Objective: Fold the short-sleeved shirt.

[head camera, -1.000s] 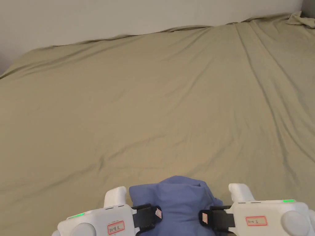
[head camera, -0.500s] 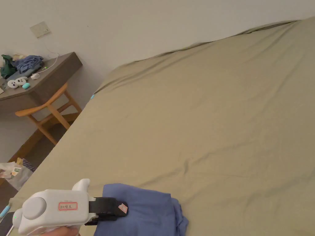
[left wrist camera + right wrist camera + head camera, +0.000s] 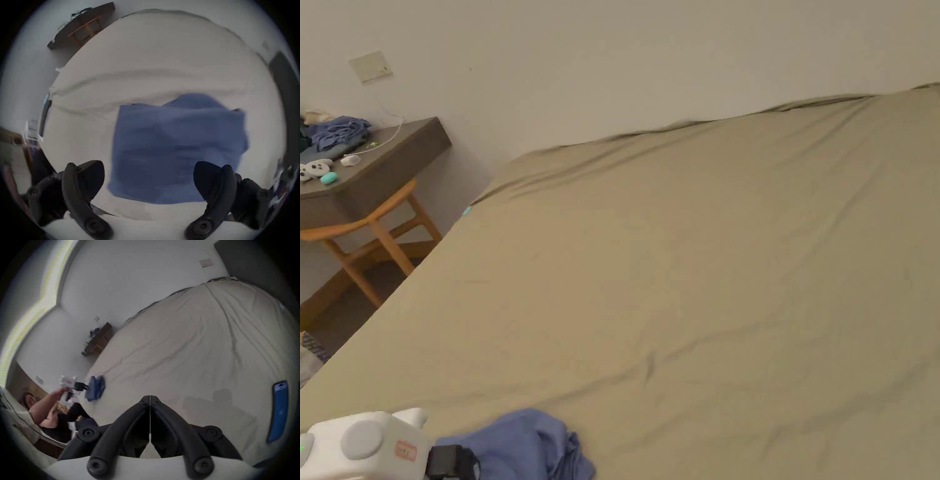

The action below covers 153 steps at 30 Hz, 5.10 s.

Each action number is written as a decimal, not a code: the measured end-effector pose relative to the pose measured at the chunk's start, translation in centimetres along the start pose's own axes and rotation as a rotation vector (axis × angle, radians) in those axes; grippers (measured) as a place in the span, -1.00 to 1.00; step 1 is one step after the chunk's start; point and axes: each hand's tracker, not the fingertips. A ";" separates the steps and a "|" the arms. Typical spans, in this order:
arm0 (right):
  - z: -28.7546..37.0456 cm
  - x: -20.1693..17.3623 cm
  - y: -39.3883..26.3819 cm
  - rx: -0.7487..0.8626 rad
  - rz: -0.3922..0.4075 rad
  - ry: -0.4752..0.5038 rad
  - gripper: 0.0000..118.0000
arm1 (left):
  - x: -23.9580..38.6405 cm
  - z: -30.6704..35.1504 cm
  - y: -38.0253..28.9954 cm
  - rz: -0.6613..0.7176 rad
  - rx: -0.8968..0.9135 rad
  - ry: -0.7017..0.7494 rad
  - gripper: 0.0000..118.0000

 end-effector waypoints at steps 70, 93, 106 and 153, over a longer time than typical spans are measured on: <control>11.7 -13.5 15.1 0.671 0.437 -0.539 1.00 | 36.1 30.6 -5.2 -0.136 1.137 -0.156 1.00; 12.1 -14.3 14.6 0.694 0.461 -0.537 1.00 | 36.5 31.0 -7.0 -0.176 1.135 -0.172 1.00; 12.7 -14.3 14.7 0.711 0.402 -0.446 1.00 | 36.2 31.0 -7.2 -0.166 1.130 -0.185 1.00; 12.4 -15.5 15.2 0.686 0.394 -0.482 1.00 | 36.4 31.4 -7.5 -0.183 1.127 -0.141 1.00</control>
